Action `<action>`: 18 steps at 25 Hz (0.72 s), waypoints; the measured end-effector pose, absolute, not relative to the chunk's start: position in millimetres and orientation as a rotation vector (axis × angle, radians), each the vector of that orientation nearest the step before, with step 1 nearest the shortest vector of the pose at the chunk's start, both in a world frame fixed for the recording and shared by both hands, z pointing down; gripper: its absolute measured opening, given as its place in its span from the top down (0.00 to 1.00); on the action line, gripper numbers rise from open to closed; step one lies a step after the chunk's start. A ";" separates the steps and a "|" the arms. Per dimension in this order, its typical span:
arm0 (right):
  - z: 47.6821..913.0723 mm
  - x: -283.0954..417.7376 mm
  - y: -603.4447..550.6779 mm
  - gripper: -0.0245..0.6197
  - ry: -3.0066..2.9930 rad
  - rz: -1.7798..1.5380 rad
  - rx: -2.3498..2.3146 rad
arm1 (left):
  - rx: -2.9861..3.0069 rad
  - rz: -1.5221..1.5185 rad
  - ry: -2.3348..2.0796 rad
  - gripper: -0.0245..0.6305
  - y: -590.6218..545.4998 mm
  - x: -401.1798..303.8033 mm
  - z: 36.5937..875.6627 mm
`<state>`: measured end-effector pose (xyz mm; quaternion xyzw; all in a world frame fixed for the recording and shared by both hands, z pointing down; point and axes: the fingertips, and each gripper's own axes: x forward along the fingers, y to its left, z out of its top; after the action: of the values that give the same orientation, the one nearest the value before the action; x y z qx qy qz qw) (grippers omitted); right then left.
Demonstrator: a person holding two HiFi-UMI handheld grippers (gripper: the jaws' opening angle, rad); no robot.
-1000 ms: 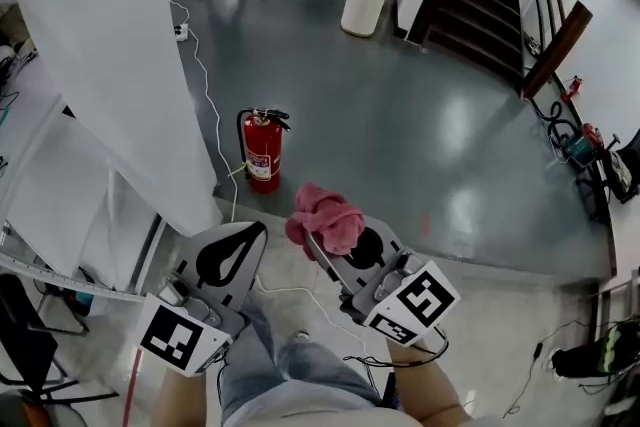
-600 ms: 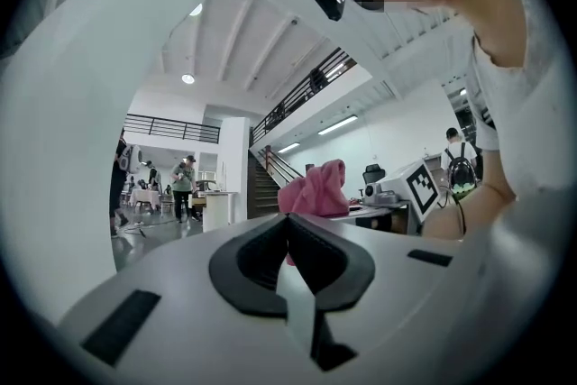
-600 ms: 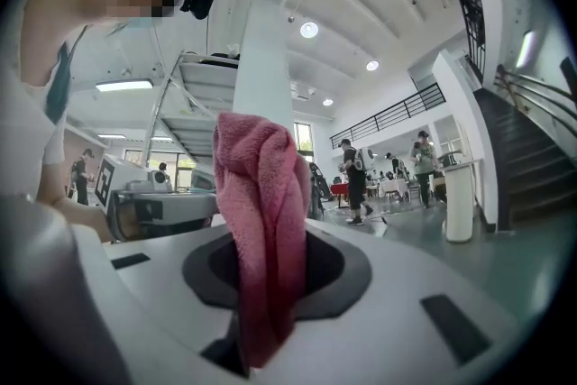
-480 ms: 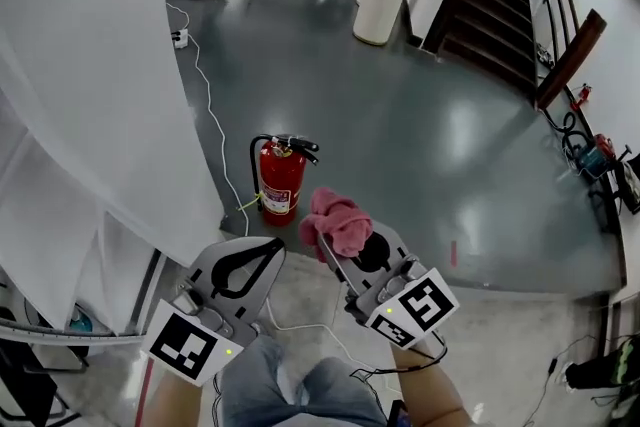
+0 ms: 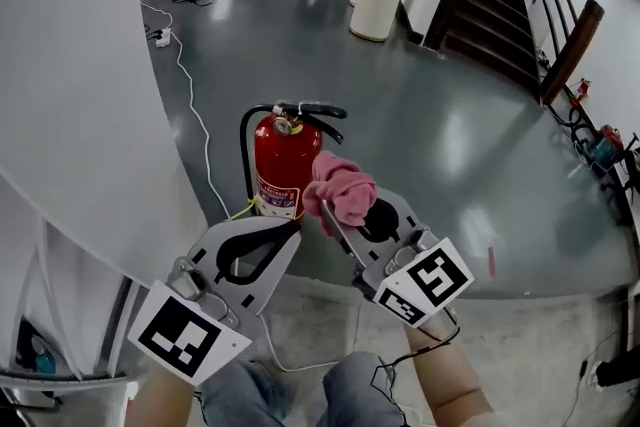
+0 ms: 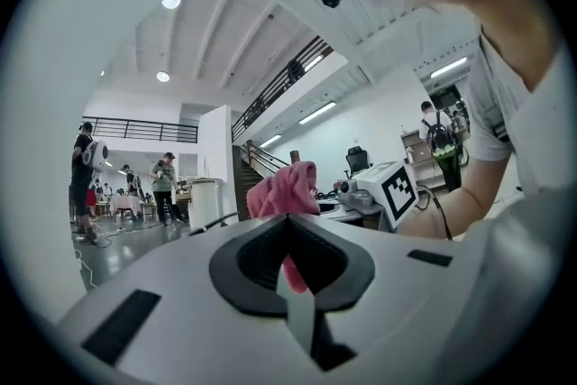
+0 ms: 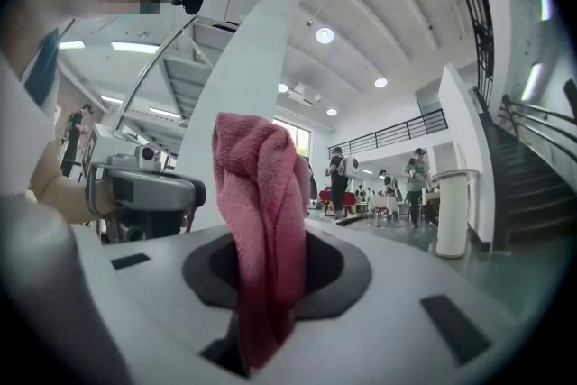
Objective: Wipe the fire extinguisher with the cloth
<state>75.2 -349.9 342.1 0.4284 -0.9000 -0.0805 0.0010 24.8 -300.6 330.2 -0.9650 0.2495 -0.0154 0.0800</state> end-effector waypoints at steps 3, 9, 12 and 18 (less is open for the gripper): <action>398.1 72.8 -367.3 0.82 -2.826 -0.318 1.336 | -2.844 -0.030 0.766 0.95 -309.8 24.5 387.2; 478.6 74.8 -375.1 0.82 -2.725 -0.440 1.293 | -2.835 -0.030 0.825 0.95 -293.5 28.1 471.9; 461.7 73.3 -402.7 0.82 -2.619 -0.584 1.315 | -2.857 -0.002 0.823 0.95 -284.7 30.5 474.0; 456.2 59.0 -450.5 0.82 -2.359 -0.900 1.414 | -2.857 0.011 0.852 0.95 -276.9 27.2 475.3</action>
<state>59.0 -450.5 456.2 0.4850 -0.8088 -0.3087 0.1235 27.2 -276.9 475.3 -0.9552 0.2848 0.0037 0.0803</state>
